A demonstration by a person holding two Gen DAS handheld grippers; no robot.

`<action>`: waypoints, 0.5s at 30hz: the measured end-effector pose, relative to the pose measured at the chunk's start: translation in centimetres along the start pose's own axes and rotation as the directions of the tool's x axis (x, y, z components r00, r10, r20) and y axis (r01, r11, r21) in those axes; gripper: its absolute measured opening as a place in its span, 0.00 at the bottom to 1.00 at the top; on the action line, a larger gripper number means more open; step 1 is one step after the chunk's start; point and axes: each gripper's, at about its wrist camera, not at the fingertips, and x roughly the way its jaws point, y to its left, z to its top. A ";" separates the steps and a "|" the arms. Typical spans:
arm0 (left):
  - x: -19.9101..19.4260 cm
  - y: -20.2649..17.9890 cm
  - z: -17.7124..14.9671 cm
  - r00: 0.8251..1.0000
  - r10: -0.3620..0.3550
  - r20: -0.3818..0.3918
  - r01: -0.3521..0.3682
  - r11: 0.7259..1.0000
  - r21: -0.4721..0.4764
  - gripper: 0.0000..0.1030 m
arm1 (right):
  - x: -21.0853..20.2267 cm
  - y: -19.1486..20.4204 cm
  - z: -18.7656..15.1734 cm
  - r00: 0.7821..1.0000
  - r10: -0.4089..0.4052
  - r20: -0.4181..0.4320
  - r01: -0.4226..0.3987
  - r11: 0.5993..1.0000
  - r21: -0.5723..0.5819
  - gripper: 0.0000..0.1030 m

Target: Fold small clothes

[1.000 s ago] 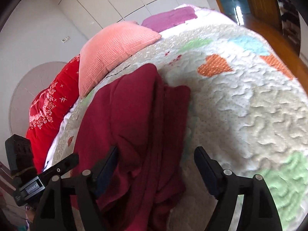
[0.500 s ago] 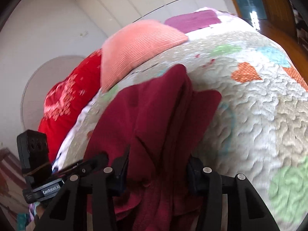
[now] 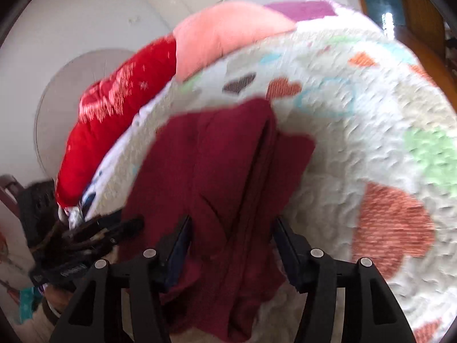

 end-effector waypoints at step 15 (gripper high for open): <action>2.2 -1.0 1.5 0.992 0.124 0.034 -0.124 0.992 -0.007 0.58 | 5.3 5.2 0.1 0.965 -0.261 0.023 0.255 0.913 -0.319 0.44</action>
